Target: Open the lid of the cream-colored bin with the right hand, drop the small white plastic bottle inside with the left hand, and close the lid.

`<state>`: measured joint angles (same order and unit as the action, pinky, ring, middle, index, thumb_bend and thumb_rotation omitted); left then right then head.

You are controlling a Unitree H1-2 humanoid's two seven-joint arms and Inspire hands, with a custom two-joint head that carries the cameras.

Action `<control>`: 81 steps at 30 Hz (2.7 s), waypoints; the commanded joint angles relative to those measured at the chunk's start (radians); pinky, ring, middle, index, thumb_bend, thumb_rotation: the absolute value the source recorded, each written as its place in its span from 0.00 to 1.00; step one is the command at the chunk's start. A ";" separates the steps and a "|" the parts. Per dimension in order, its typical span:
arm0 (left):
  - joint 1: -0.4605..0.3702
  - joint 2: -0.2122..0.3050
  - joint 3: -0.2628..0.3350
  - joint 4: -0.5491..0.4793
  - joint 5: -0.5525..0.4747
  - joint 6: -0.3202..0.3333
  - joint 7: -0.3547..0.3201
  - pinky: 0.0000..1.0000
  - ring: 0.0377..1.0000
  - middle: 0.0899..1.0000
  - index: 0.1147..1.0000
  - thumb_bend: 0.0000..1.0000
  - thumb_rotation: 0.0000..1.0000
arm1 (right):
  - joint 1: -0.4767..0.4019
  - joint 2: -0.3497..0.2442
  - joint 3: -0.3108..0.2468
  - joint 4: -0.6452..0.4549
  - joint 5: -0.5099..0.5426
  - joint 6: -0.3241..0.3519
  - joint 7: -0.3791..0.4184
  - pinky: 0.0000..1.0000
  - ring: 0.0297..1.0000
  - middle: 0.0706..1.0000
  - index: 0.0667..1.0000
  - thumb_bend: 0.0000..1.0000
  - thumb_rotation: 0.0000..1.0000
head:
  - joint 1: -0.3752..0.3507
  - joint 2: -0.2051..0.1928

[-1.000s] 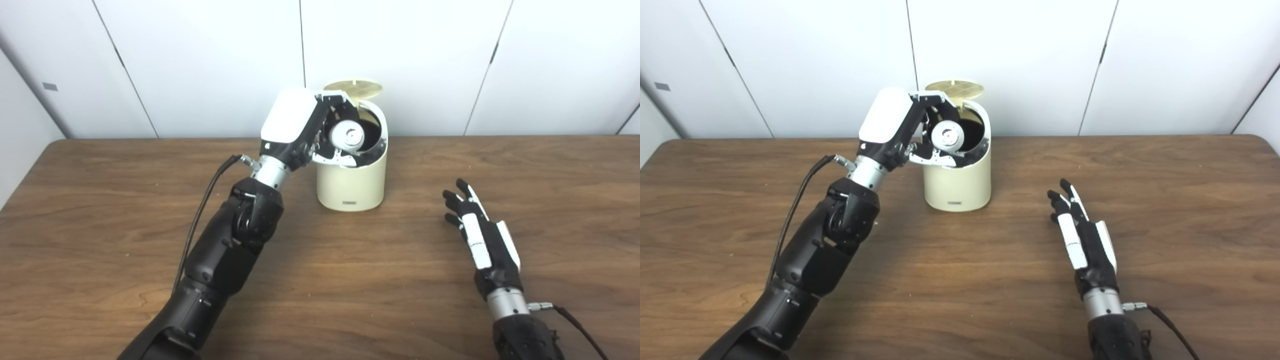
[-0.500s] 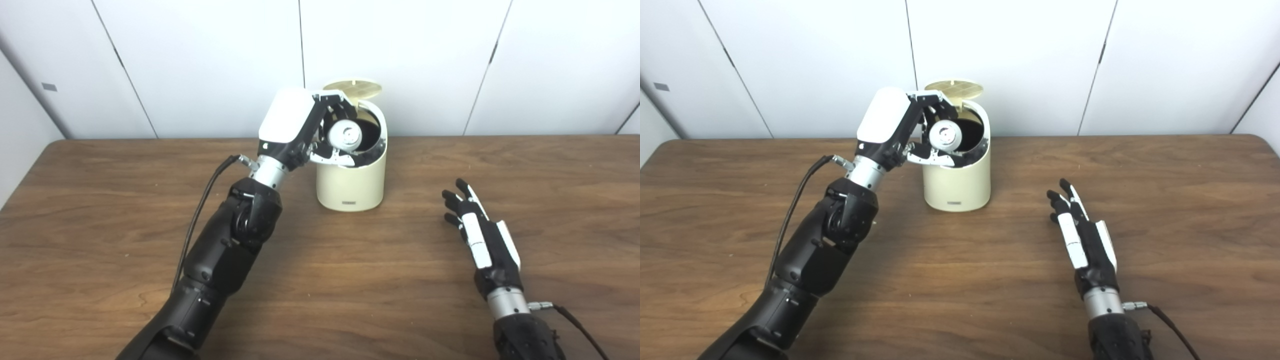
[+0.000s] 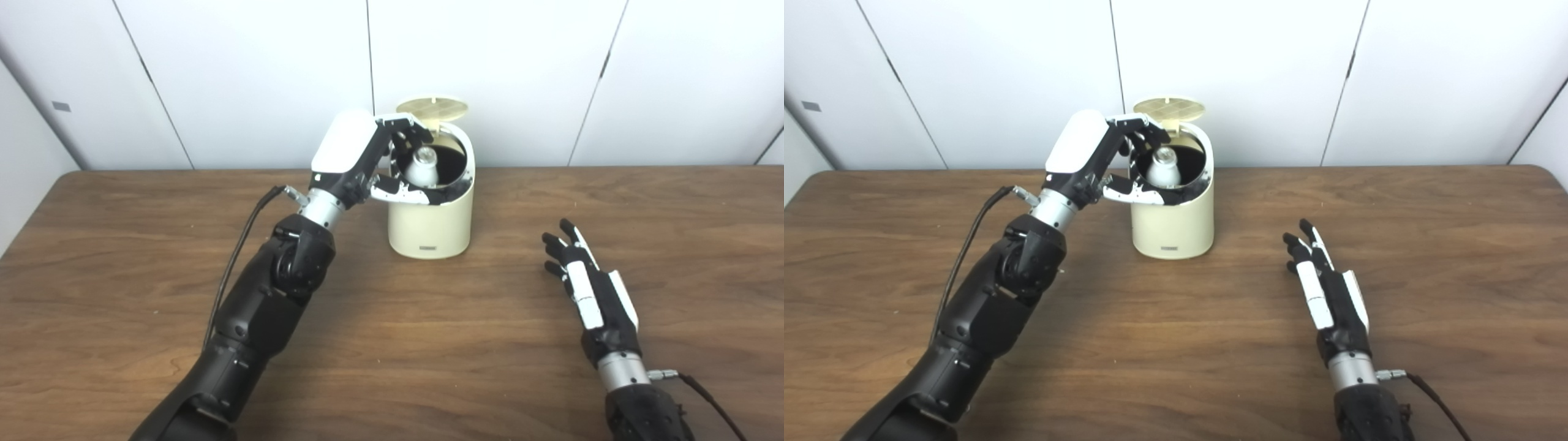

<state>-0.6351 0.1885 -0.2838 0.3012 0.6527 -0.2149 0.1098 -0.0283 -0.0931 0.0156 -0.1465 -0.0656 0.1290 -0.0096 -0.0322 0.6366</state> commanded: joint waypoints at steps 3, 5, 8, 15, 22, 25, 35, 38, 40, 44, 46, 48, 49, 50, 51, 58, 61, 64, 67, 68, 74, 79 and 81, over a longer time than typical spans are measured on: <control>-0.040 0.002 0.001 -0.028 0.004 0.004 -0.009 0.51 0.55 0.57 0.57 1.00 0.32 | -0.009 0.000 0.006 -0.007 0.003 0.004 0.016 0.87 0.92 0.89 0.98 0.64 0.99 | 0.001 0.000; -0.039 -0.001 0.004 -0.031 -0.002 0.004 -0.009 0.50 0.54 0.56 0.57 1.00 0.33 | -0.009 -0.001 0.007 -0.008 0.003 0.005 0.018 0.87 0.92 0.89 0.98 0.65 0.98 | 0.001 0.001; -0.039 -0.001 0.005 -0.034 -0.001 0.004 -0.009 0.50 0.53 0.55 0.57 1.00 0.33 | -0.008 -0.004 0.010 -0.008 0.001 0.005 0.021 0.88 0.92 0.88 0.98 0.65 0.99 | 0.003 0.001; -0.022 -0.006 0.010 -0.071 0.019 0.017 0.014 0.43 0.47 0.54 0.57 1.00 0.34 | -0.005 -0.002 0.008 -0.017 -0.002 0.018 0.020 0.89 0.92 0.89 0.97 0.63 0.99 | 0.003 0.004; 0.039 -0.022 0.084 -0.190 -0.086 -0.056 0.056 0.41 0.44 0.50 0.56 1.00 0.30 | -0.006 -0.001 0.008 -0.014 -0.009 0.016 0.017 0.86 0.91 0.88 0.96 0.64 1.00 | 0.002 0.005; 0.083 -0.013 0.118 -0.288 -0.145 -0.034 0.011 0.37 0.42 0.48 0.54 0.90 0.23 | -0.007 -0.001 0.007 -0.016 -0.010 0.020 0.016 0.86 0.91 0.88 0.97 0.64 0.99 | 0.002 0.003; 0.296 -0.021 0.252 -0.613 -0.278 0.212 -0.098 0.34 0.42 0.42 0.44 0.52 0.00 | -0.011 -0.010 -0.010 -0.024 0.004 0.019 0.019 0.91 0.92 0.89 0.96 0.58 1.00 | 0.006 0.000; 0.358 -0.019 0.288 -0.619 -0.303 0.188 -0.081 0.34 0.44 0.47 0.43 0.51 0.04 | -0.014 -0.012 -0.024 -0.036 0.021 0.015 0.021 0.91 0.91 0.89 0.95 0.58 1.00 | 0.009 -0.002; 0.398 -0.026 0.309 -0.624 -0.315 0.206 -0.078 0.36 0.44 0.52 0.50 0.56 0.29 | -0.021 -0.017 -0.031 -0.043 0.036 0.002 0.029 0.93 0.93 0.90 0.95 0.58 1.00 | 0.008 -0.001; 0.471 -0.055 0.338 -0.647 -0.361 0.320 -0.101 0.55 0.57 0.61 0.63 0.62 0.61 | -0.051 -0.026 -0.044 -0.080 0.027 0.016 0.024 0.91 0.95 0.91 0.93 0.62 0.98 | 0.003 -0.001; 0.498 -0.046 0.337 -0.639 -0.405 0.358 -0.140 0.62 0.65 0.68 0.72 0.53 0.68 | -0.076 -0.038 -0.046 -0.098 0.017 0.030 0.026 0.92 0.95 0.91 0.93 0.64 0.99 | 0.002 -0.002; 0.519 -0.042 0.333 -0.620 -0.467 0.394 -0.182 0.74 0.76 0.79 0.83 0.48 0.83 | -0.103 -0.050 -0.050 -0.108 0.024 0.035 0.033 0.92 0.94 0.92 0.92 0.63 0.99 | 0.001 -0.001; 0.529 -0.046 0.332 -0.605 -0.489 0.400 -0.191 0.78 0.80 0.84 0.87 0.48 0.89 | -0.118 -0.054 -0.049 -0.109 0.026 0.035 0.037 0.94 0.95 0.92 0.92 0.64 0.98 | 0.000 -0.001; 0.540 -0.055 0.332 -0.585 -0.512 0.395 -0.195 0.81 0.83 0.88 0.90 0.51 0.94 | -0.134 -0.058 -0.047 -0.107 0.020 0.033 0.036 0.95 0.95 0.92 0.92 0.64 0.98 | -0.001 0.001; 0.549 -0.064 0.331 -0.568 -0.531 0.387 -0.196 0.85 0.88 0.92 0.94 0.53 0.96 | -0.147 -0.063 -0.044 -0.105 0.012 0.030 0.036 0.96 0.96 0.93 0.92 0.64 0.99 | -0.001 0.002; 0.589 -0.120 0.327 -0.483 -0.659 0.324 -0.210 1.00 1.00 1.00 1.00 0.62 1.00 | -0.257 -0.096 -0.007 -0.101 -0.091 0.017 0.030 0.95 0.96 0.94 0.92 0.66 1.00 | -0.013 0.008; 0.596 -0.133 0.321 -0.446 -0.653 0.283 -0.199 1.00 1.00 1.00 1.00 0.61 1.00 | -0.330 -0.105 0.016 -0.131 -0.144 0.098 0.043 0.93 0.95 0.93 0.91 0.66 1.00 | -0.019 0.009; 0.601 -0.145 0.315 -0.414 -0.614 0.236 -0.160 1.00 1.00 1.00 1.00 0.60 1.00 | -0.395 -0.111 0.035 -0.140 -0.170 0.157 0.064 0.92 0.94 0.93 0.91 0.64 1.00 | -0.019 0.010; 0.608 -0.158 0.315 -0.393 -0.596 0.204 -0.131 1.00 1.00 1.00 1.00 0.60 1.00 | -0.472 -0.121 0.063 -0.105 -0.210 0.174 0.078 0.90 0.94 0.92 0.90 0.65 1.00 | -0.018 0.008; 0.610 -0.159 0.314 -0.387 -0.589 0.194 -0.125 1.00 1.00 1.00 1.00 0.59 1.00 | -0.499 -0.125 0.073 -0.086 -0.226 0.171 0.082 0.87 0.92 0.91 0.90 0.65 1.00 | -0.018 0.007; 0.618 -0.167 0.302 -0.387 -0.575 0.182 -0.111 0.98 0.98 0.99 0.98 0.57 1.00 | -0.616 -0.138 0.110 0.010 -0.283 0.160 0.096 0.82 0.90 0.92 0.91 0.58 1.00 | -0.007 0.007; 0.622 -0.173 0.300 -0.406 -0.581 0.202 -0.105 0.96 0.97 0.97 0.96 0.58 1.00 | -0.697 -0.124 0.132 0.091 -0.307 0.162 0.097 0.86 0.91 0.93 0.92 0.58 1.00 | -0.004 0.007; 0.621 -0.171 0.301 -0.403 -0.597 0.200 -0.112 0.96 0.97 0.97 0.97 0.59 1.00 | -0.712 -0.123 0.144 0.112 -0.319 0.158 0.097 0.87 0.92 0.93 0.91 0.59 1.00 | -0.002 0.007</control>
<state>-0.0099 0.0170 0.0195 -0.0787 0.0664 -0.0132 0.0008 -0.6834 -0.2187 0.1547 -0.0241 -0.3693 0.3107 0.0898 -0.0338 0.6427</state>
